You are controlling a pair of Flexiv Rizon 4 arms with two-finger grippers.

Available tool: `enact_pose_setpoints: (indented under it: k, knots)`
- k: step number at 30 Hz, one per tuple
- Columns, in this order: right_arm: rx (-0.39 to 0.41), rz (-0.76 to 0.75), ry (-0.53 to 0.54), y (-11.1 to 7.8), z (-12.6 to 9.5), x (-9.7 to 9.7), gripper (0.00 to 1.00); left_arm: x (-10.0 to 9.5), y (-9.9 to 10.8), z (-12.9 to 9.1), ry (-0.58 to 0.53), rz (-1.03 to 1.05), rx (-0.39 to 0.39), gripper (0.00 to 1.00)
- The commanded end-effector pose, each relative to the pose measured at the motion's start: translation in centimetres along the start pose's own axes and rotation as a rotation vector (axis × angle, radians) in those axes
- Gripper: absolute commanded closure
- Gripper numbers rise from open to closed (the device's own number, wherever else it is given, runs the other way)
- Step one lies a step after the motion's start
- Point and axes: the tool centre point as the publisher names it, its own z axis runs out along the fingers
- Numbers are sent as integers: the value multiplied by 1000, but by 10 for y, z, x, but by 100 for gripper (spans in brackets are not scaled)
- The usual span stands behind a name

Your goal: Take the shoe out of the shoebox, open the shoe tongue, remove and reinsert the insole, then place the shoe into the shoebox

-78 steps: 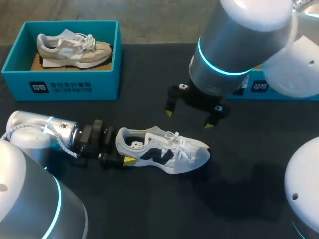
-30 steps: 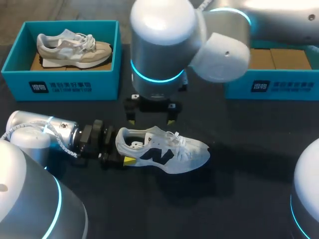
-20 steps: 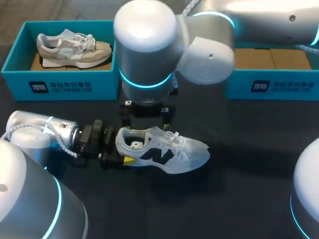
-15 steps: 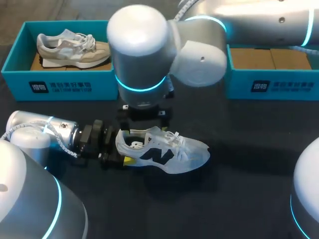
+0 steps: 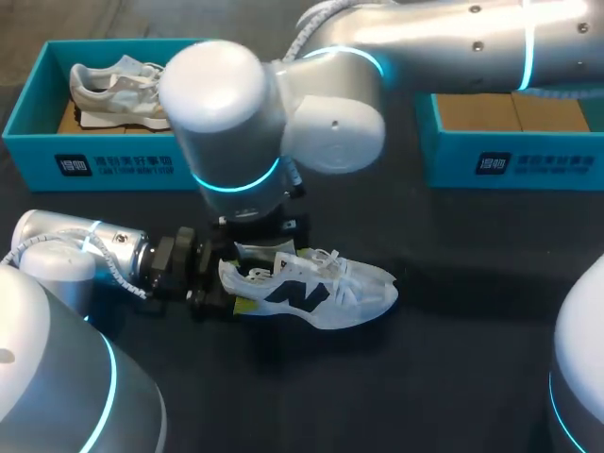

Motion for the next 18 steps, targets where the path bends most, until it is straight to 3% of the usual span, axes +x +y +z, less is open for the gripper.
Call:
enact_pose_setpoints:
  k: [1, 12, 18]
  knots:
    - [-33, 316, -970, -6, 6, 11, 0, -2, 4, 0, -4, 0, 0, 100]
    - [-69, 456, -1079, -3, 9, -6, 0, -2, 4, 0, -4, 0, 0, 100]
    - [-70, 521, -1088, -6, 13, -15, 0, -2, 4, 0, -4, 0, 0, 100]
